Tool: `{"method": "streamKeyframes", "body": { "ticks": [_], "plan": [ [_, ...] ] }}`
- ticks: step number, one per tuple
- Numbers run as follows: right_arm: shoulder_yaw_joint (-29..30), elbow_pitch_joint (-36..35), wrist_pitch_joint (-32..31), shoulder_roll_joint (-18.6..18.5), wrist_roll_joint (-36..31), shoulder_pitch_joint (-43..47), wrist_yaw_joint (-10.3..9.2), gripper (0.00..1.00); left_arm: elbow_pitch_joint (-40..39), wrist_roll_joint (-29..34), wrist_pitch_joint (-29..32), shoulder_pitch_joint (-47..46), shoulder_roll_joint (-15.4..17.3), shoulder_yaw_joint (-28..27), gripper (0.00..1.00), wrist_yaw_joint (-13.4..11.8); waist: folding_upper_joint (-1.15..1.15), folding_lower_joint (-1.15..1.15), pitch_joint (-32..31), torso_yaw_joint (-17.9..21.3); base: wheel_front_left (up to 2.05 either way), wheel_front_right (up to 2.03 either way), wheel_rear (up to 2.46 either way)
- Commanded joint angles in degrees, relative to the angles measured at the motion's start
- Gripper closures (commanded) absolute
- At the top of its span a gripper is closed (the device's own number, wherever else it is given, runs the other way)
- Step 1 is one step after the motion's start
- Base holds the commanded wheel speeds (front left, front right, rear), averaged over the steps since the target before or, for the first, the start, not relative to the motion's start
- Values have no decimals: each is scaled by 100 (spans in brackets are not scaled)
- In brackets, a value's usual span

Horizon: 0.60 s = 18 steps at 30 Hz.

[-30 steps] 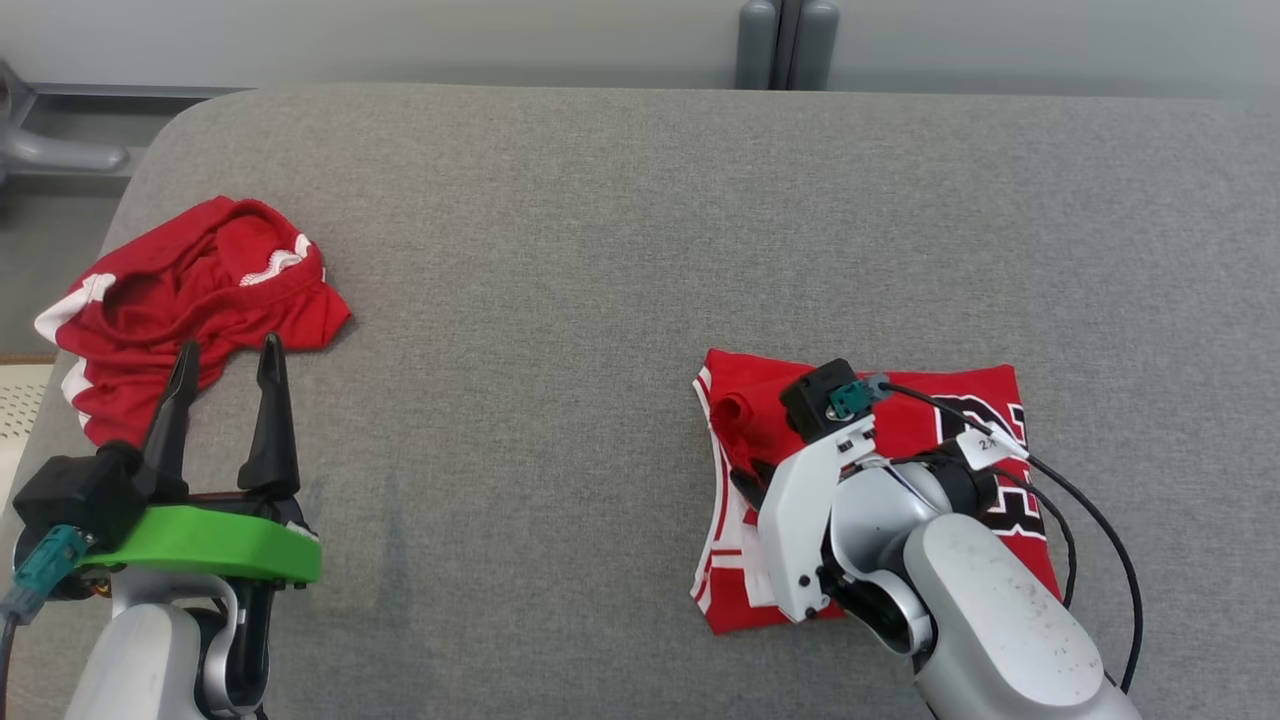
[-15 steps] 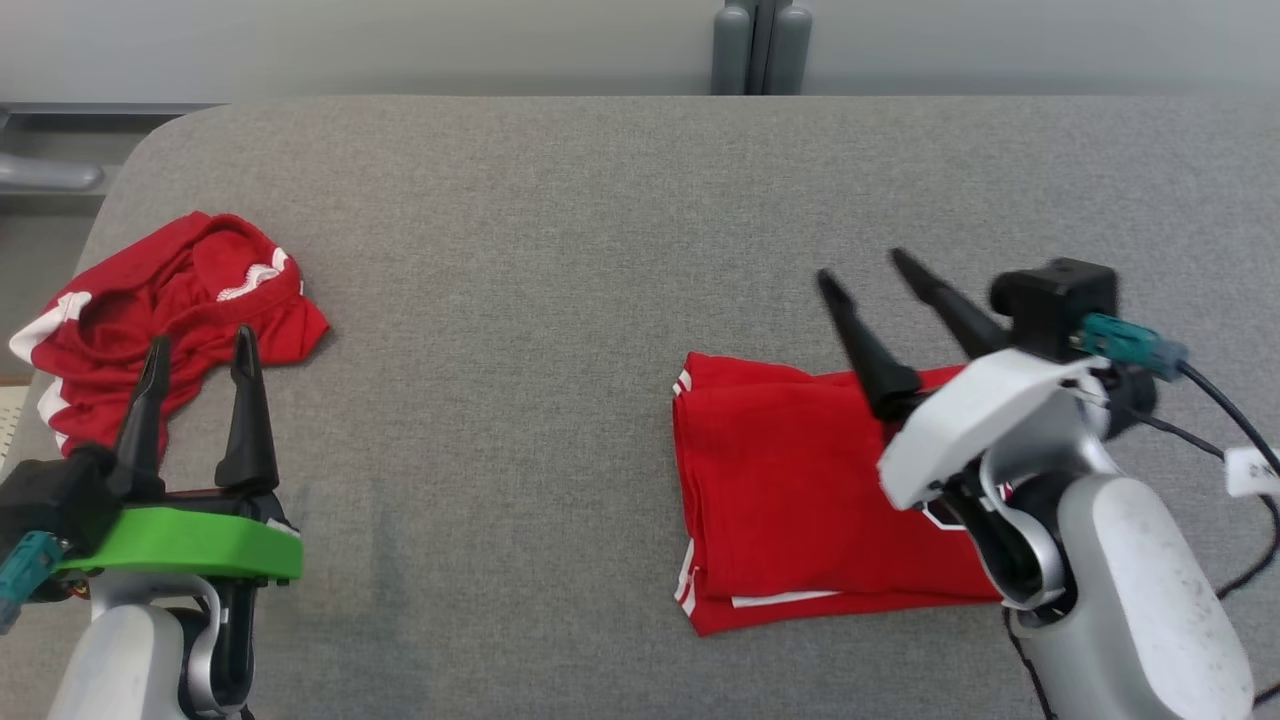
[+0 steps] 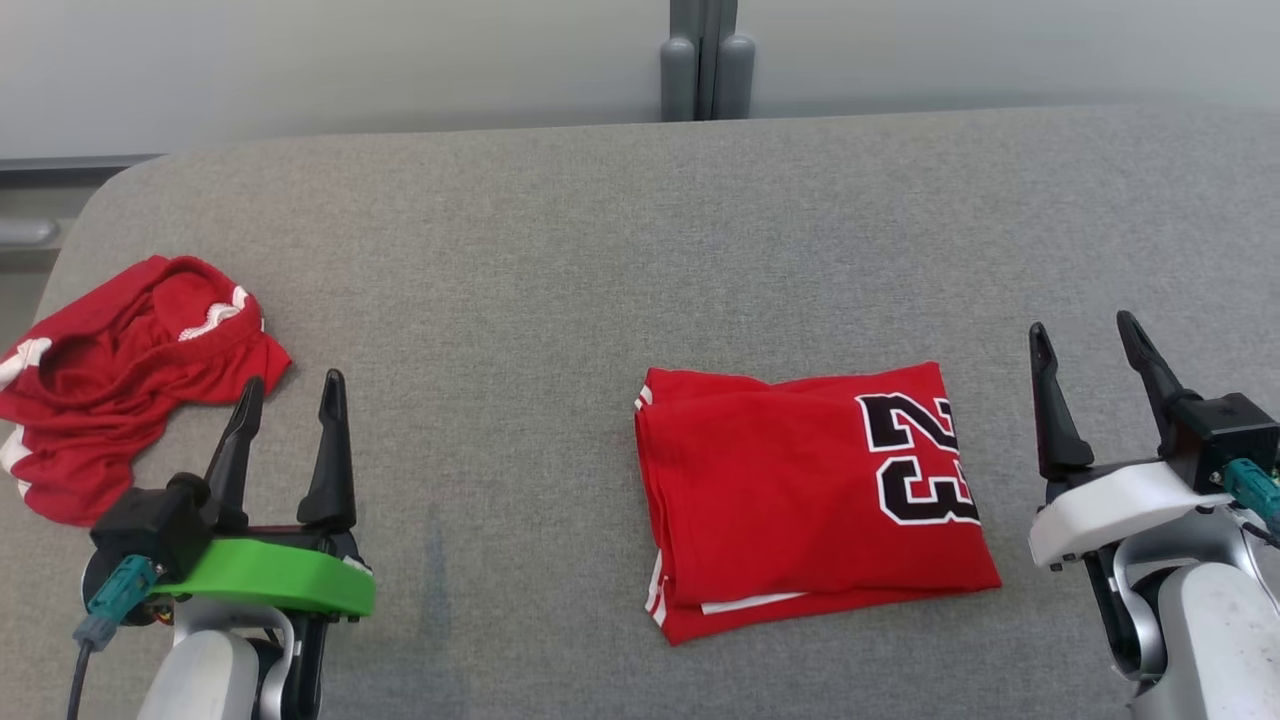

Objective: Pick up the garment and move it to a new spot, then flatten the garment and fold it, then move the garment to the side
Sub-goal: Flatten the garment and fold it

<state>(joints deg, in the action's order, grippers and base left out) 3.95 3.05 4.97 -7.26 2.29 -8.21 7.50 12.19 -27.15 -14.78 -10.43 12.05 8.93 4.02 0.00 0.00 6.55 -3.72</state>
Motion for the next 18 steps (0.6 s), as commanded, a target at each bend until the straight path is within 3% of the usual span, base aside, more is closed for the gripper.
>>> {"method": "streamKeyframes", "body": {
  "ticks": [1,18],
  "plan": [
    [11,123,86,-36,-40,83,-2,0,37,63,-44,82,-2,-52,0,20,0,0,-116,107,0,0,0],
    [-391,672,153,-267,247,96,-2,0,22,396,-46,601,-38,-301,0,95,0,0,-572,422,0,0,0]
  ]
}}
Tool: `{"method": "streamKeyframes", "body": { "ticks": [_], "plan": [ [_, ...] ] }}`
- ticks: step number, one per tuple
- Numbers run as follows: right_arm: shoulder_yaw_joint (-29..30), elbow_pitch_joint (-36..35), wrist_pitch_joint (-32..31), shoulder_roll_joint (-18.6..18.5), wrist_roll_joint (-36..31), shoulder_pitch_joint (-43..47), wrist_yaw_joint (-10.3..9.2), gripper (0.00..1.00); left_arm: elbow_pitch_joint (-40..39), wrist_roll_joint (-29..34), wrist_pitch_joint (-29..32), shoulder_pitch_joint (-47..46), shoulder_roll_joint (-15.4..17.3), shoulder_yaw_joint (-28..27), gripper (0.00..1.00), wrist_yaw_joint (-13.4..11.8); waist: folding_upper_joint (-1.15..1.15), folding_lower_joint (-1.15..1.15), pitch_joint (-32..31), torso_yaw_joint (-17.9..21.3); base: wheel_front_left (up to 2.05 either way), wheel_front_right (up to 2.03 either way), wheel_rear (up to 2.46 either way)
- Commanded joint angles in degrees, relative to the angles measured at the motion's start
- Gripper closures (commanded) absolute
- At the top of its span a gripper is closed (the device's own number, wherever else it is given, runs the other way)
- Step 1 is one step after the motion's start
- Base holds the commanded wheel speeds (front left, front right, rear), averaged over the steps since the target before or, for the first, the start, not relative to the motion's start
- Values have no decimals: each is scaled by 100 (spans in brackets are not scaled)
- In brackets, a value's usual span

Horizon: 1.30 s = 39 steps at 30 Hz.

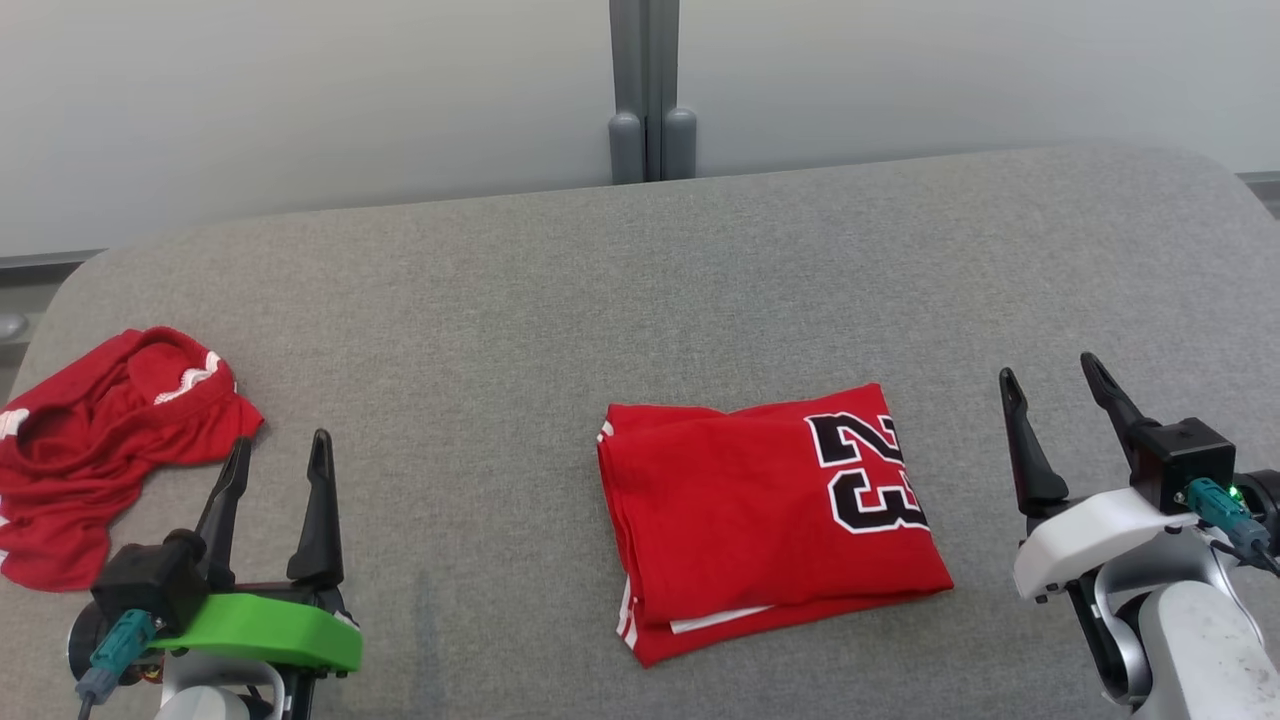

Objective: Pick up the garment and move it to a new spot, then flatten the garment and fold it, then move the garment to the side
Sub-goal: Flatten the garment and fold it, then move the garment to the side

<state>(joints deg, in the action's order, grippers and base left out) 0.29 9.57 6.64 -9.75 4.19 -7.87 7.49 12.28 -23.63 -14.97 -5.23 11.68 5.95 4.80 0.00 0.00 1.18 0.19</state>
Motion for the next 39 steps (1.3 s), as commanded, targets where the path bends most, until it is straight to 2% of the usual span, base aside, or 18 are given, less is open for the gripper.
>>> {"method": "streamKeyframes", "body": {
  "ticks": [1,16,21,25,27,34,39],
  "plan": [
    [-51,36,-21,-32,74,69,-1,0,31,58,-27,98,-11,-6,0,25,0,0,-50,40,0,0,0],
    [-249,224,-136,-84,261,21,-1,0,239,99,-23,70,-19,-44,0,78,0,0,-161,91,0,0,0],
    [-263,269,-358,-38,390,-4,-1,0,257,76,-23,72,-52,-29,0,75,0,0,-131,47,0,0,0],
    [-253,351,-983,16,635,-224,-1,0,229,50,-23,42,-108,-11,0,81,0,0,31,-19,0,0,0],
    [-296,452,-1552,12,773,-375,-1,0,176,66,-23,-40,-125,6,0,99,0,0,172,-88,0,0,0],
    [-475,829,-2977,-259,1045,-883,-2,0,3,102,-23,-316,-222,-112,0,140,0,0,673,-440,0,0,0],
    [-488,999,-3548,-268,1271,-1020,-1,0,-22,141,-22,-442,-256,-150,0,176,0,0,915,-659,0,0,0]
  ]
}}
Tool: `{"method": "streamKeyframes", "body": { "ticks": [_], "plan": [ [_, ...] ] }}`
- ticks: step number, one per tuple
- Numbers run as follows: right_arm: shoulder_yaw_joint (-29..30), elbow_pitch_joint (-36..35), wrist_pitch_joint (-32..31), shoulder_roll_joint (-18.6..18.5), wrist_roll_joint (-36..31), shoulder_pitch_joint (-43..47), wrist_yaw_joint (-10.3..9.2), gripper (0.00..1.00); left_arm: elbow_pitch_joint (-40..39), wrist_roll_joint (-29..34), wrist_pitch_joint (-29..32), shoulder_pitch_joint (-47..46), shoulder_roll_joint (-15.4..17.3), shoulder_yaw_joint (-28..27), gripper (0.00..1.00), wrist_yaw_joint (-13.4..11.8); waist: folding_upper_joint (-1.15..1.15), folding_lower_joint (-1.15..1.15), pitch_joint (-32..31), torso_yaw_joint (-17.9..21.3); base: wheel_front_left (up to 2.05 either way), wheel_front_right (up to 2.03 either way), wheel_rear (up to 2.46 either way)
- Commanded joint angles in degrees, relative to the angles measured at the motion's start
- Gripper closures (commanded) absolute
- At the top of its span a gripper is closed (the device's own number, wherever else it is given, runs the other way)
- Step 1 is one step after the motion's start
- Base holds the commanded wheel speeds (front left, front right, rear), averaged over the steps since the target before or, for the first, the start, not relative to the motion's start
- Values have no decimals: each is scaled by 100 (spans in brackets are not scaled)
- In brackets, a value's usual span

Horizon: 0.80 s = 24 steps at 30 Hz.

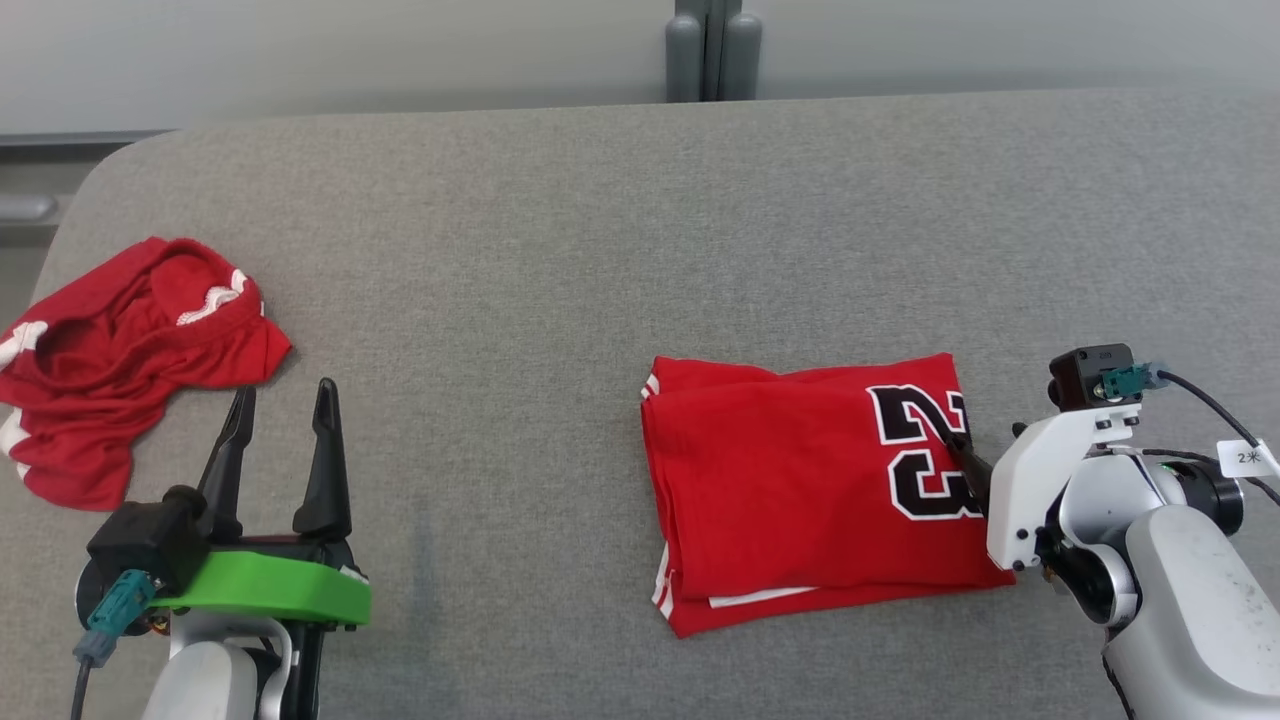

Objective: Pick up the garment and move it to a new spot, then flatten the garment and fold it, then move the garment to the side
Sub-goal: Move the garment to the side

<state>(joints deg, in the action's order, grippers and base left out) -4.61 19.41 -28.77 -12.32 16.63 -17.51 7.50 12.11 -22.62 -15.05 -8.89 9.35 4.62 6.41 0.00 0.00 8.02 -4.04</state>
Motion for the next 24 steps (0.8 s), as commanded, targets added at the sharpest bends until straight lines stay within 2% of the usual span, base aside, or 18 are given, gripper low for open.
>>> {"method": "streamKeyframes", "body": {
  "ticks": [1,10,11,12,13,18,24],
  "plan": [
    [18,49,-95,1,82,-55,-2,0,3,36,-15,-98,-29,-22,0,20,0,0,263,-274,0,0,0],
    [-66,351,-1103,195,441,66,0,0,72,50,-15,-162,-86,-114,0,60,0,0,315,-313,0,0,0],
    [-139,321,-1175,167,443,50,1,32,73,57,-16,-177,-94,-123,0,59,0,0,325,-293,0,0,0],
    [-159,255,-1114,115,411,-10,1,87,72,63,-16,-191,-97,-130,0,63,0,0,340,-268,0,0,0],
    [-166,184,-1010,44,338,-120,-1,100,61,76,-16,-198,-82,-136,0,61,0,0,365,-220,0,0,0],
    [-127,126,-714,-289,73,-677,-7,100,-38,133,-16,-223,11,-195,0,75,0,0,525,106,0,0,0],
    [-52,325,-594,-777,-49,-1506,-6,100,-338,268,-15,-322,130,-288,0,86,0,0,916,697,0,0,0]
  ]
}}
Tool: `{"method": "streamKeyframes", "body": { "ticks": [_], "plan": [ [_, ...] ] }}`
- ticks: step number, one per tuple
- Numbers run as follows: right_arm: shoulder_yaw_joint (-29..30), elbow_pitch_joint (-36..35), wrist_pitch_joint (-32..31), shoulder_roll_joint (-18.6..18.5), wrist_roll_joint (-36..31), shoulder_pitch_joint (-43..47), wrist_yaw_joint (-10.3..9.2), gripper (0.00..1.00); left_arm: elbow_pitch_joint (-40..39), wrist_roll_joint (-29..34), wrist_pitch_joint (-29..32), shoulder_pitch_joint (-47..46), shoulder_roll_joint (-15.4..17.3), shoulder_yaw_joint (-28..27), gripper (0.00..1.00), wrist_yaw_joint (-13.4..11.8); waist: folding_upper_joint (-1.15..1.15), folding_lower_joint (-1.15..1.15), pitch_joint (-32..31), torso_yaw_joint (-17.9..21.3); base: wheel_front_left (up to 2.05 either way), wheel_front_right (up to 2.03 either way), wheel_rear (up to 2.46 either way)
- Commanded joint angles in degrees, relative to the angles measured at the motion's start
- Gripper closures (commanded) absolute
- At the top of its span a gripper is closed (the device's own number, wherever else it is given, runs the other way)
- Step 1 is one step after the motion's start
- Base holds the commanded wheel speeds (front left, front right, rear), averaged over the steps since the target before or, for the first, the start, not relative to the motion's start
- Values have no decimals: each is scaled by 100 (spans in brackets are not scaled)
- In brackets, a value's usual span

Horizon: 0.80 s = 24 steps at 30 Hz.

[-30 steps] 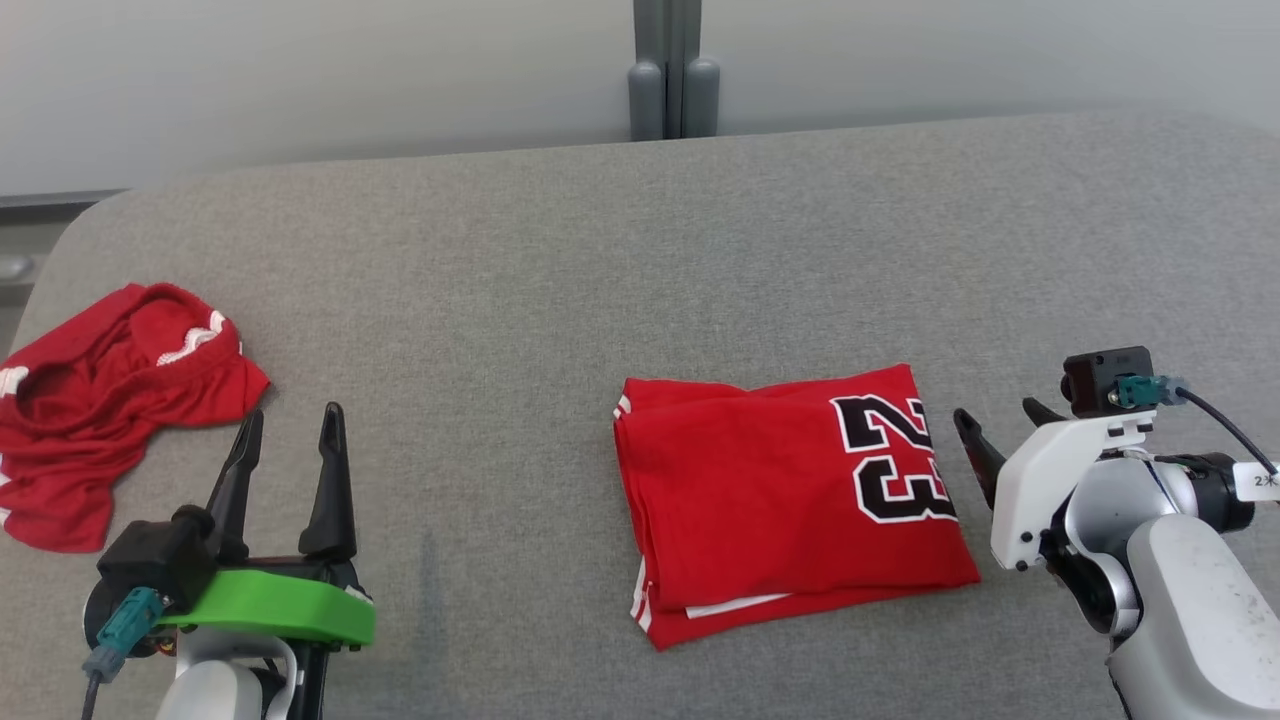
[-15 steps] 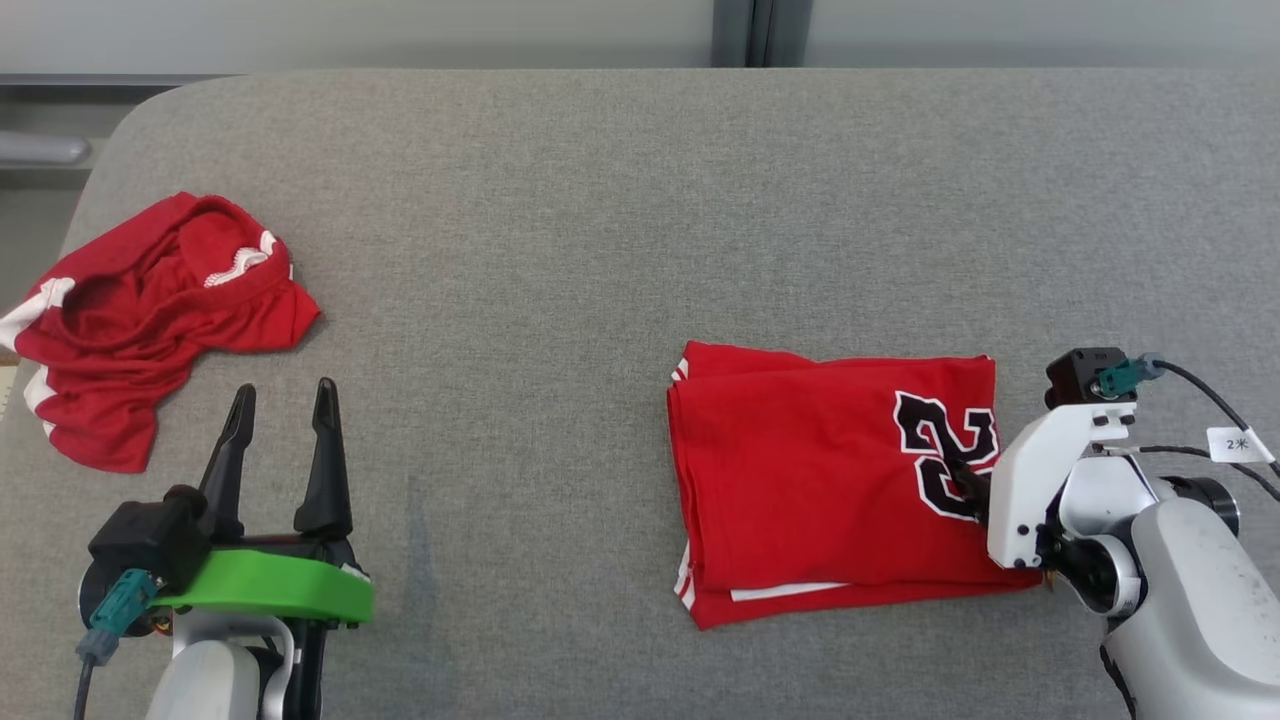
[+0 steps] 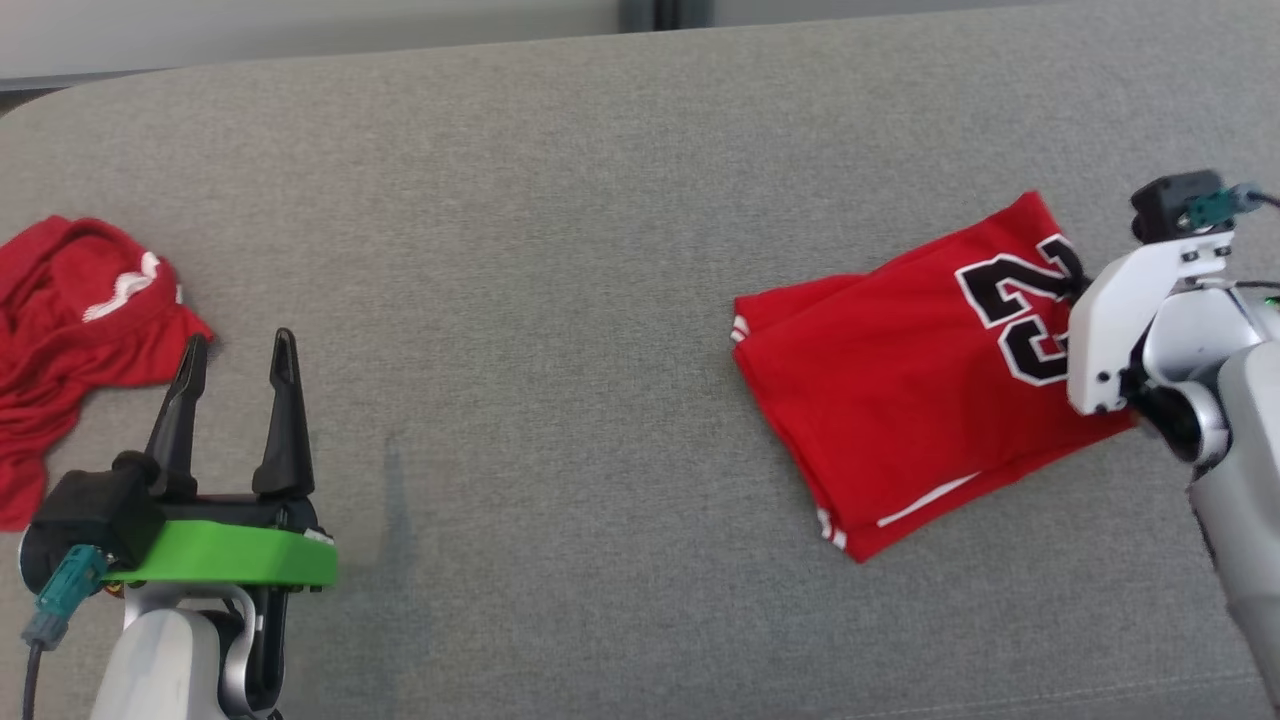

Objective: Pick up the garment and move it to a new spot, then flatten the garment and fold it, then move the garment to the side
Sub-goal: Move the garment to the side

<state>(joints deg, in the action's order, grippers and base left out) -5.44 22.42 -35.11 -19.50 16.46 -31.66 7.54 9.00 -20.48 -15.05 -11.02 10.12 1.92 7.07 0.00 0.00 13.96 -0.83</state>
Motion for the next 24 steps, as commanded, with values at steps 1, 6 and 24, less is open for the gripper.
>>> {"method": "streamKeyframes", "body": {
  "ticks": [1,6,24],
  "plan": [
    [32,65,59,-126,-45,-203,-10,100,-85,82,-15,-119,75,-32,0,21,0,0,384,466,0,0,0],
    [116,341,369,-546,-157,-794,-11,100,-372,219,-15,-249,261,25,0,32,0,0,773,917,0,0,0],
    [1075,1457,2055,-1557,-1007,-1656,-11,100,-955,312,149,-846,583,175,0,3,0,0,1853,1011,0,0,0]
  ]
}}
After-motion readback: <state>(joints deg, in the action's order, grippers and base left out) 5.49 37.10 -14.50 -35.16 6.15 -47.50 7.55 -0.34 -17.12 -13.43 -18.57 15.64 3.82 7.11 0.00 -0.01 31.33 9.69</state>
